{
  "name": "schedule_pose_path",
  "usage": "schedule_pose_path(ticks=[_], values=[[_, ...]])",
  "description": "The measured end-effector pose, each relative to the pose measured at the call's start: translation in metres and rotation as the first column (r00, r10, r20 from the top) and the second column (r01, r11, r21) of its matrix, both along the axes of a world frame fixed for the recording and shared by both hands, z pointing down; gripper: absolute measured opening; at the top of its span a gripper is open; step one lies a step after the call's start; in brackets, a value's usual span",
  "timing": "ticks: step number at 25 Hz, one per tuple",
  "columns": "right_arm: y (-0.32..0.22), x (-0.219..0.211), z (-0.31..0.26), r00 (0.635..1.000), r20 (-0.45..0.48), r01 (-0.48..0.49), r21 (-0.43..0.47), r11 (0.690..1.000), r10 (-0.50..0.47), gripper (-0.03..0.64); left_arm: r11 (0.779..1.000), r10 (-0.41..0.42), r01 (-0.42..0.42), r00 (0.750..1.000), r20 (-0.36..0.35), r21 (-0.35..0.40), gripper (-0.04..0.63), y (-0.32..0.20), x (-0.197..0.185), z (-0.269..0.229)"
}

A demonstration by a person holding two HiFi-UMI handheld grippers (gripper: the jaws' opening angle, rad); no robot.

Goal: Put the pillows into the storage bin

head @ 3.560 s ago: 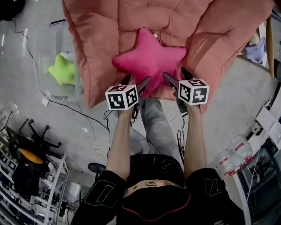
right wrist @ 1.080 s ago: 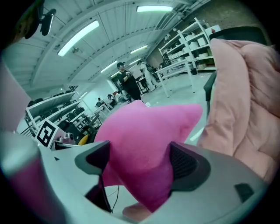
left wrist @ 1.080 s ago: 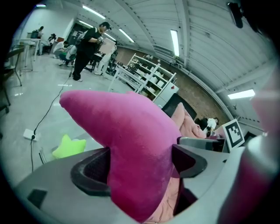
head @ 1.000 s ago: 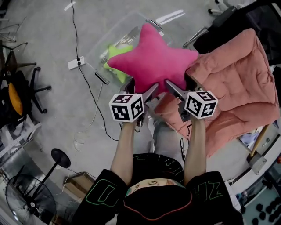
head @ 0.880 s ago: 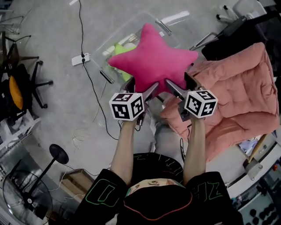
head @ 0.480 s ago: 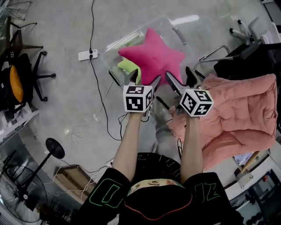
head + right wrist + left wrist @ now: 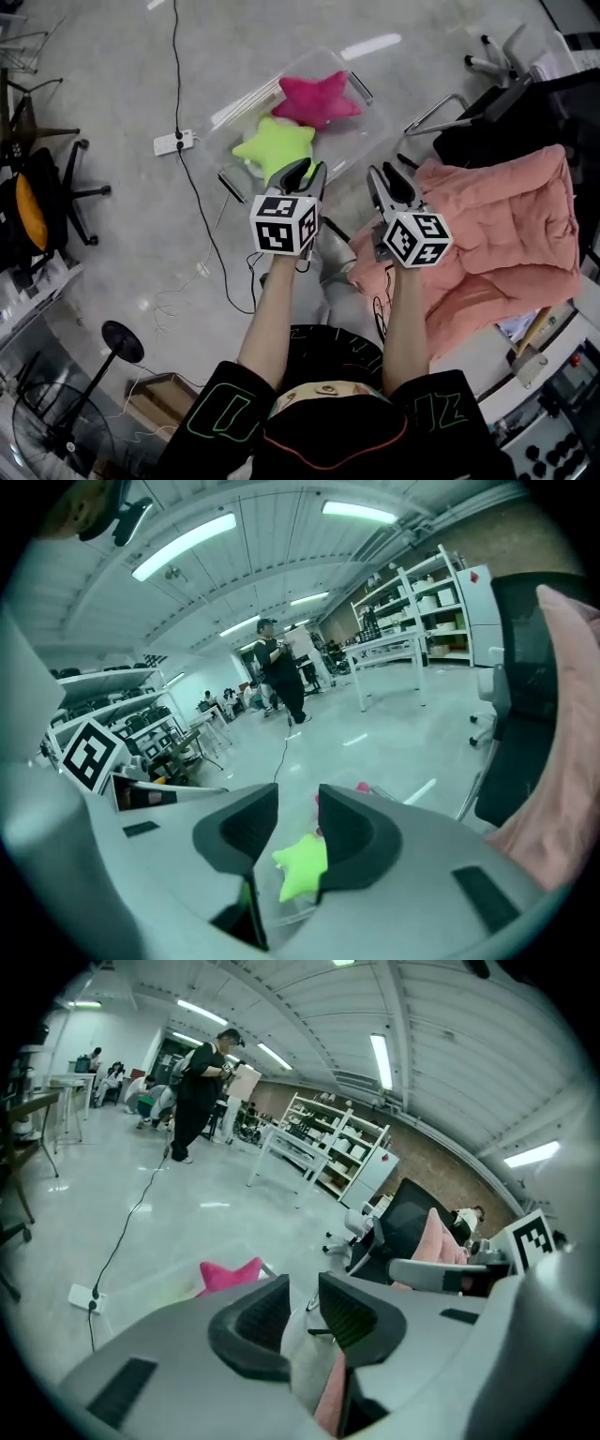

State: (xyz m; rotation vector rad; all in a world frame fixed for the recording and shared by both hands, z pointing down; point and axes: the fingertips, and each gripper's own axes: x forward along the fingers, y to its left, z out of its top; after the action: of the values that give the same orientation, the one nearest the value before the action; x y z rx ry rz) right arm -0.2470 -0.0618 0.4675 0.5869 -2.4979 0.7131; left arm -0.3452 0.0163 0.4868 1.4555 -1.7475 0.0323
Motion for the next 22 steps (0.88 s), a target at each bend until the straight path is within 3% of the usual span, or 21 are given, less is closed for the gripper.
schedule_pose_path(ticks=[4,6,10,17,22], values=[[-0.02,0.042,-0.032,0.994,0.031,-0.105,0.044,0.994,0.103,0.045,0.995,0.087,-0.091,0.992,0.092,0.047,-0.008,-0.033,0.029,-0.039],[-0.032,0.07,-0.052,0.982,0.064,-0.183,0.068,0.981,0.178,0.009,0.984,0.153,-0.165,0.978,0.145,0.075,-0.008,-0.05,0.052,-0.059],[-0.049,0.132,-0.094,0.948,0.14,-0.299,0.104,0.948,0.284,0.003,0.948,0.261,-0.29,0.943,0.206,0.132,-0.006,-0.073,0.11,-0.097],[-0.065,0.258,-0.158,0.867,0.164,-0.497,0.22,0.839,0.47,0.003,0.864,0.397,-0.454,0.88,0.263,0.215,-0.006,-0.11,0.228,-0.158],[-0.056,0.353,-0.192,0.807,0.163,-0.588,0.324,0.742,0.568,0.003,0.773,0.481,-0.561,0.822,0.305,0.296,-0.006,-0.123,0.316,-0.201]])
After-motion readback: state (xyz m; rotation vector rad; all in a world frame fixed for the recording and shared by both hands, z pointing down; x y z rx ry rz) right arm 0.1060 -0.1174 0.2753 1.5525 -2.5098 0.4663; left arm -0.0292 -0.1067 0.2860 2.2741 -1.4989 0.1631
